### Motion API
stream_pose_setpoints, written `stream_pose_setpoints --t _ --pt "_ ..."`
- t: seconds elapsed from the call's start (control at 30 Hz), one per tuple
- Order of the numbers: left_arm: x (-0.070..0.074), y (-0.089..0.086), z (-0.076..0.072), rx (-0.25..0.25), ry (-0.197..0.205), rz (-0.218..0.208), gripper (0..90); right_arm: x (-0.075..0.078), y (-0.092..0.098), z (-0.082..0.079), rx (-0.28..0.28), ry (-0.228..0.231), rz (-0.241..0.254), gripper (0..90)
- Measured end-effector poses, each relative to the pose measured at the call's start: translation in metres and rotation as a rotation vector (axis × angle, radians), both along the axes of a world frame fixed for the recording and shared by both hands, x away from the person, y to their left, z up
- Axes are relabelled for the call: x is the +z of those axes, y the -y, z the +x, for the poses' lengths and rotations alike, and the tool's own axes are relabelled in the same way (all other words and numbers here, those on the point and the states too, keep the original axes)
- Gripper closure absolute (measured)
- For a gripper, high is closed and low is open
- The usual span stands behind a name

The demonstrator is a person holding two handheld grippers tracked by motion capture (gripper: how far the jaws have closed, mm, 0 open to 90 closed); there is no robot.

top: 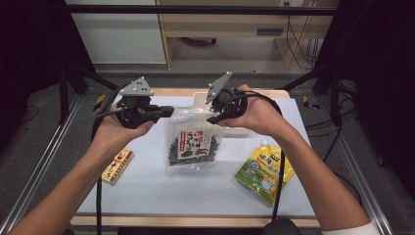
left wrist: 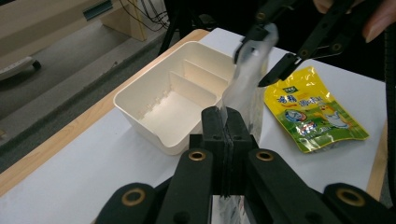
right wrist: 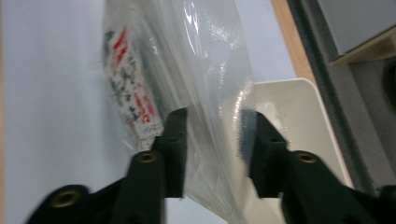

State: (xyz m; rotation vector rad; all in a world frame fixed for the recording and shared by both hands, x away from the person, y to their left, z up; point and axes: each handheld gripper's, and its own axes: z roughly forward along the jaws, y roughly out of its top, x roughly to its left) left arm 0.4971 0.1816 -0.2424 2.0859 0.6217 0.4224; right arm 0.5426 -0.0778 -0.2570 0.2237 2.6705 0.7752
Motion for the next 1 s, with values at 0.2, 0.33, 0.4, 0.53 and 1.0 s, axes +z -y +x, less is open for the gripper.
stream_pose_setpoints --t 0.2,0.33,0.4,0.53,1.0 --pt "-0.004 -0.004 0.006 0.018 0.01 -0.023 88.2 0.003 0.002 -0.004 0.026 -0.054 0.006 80.5" --pt "-0.001 -0.011 0.004 0.074 0.088 -0.087 56.9 0.013 0.004 -0.007 0.01 -0.081 0.014 83.9" --pt "0.0 -0.014 0.002 0.094 0.099 -0.105 41.1 0.022 0.007 -0.008 -0.012 -0.092 0.033 84.5" --pt "-0.01 -0.029 -0.01 0.167 0.127 -0.141 27.7 0.041 0.017 -0.009 -0.094 -0.108 0.06 85.0" --pt "-0.1 -0.039 -0.039 0.291 0.081 -0.023 8.6 0.084 0.048 0.001 -0.307 -0.139 0.203 86.1"
